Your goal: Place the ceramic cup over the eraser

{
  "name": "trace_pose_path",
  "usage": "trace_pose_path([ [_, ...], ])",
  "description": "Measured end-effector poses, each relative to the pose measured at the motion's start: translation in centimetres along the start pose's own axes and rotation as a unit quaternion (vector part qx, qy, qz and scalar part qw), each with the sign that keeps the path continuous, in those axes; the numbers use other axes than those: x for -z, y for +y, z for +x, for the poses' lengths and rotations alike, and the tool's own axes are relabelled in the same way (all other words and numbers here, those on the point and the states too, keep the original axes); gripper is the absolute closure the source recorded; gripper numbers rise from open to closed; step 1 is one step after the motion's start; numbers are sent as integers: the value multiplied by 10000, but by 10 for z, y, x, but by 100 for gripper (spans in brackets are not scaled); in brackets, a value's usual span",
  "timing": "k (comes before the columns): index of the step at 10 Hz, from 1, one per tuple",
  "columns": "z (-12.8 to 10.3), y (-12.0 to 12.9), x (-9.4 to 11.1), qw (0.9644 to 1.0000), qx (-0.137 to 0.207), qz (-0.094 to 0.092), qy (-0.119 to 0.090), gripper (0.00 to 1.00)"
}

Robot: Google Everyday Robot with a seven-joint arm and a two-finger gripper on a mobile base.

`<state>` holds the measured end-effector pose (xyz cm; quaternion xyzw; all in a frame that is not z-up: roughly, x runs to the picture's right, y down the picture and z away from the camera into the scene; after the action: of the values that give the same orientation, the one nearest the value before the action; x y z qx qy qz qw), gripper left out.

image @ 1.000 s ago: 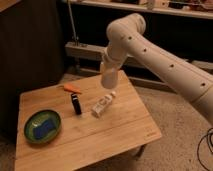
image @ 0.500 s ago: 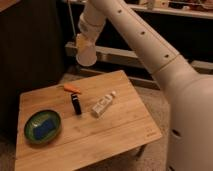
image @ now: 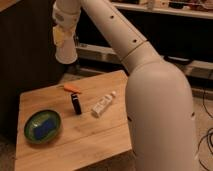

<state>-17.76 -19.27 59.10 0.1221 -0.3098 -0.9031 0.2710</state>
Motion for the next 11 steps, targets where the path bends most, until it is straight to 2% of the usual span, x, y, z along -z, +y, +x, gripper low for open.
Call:
trace_pose_path([
  [7, -24, -17, -62, 9990, 25, 406, -208, 100],
  [11, -42, -26, -101, 9971, -31, 631, -415, 100],
])
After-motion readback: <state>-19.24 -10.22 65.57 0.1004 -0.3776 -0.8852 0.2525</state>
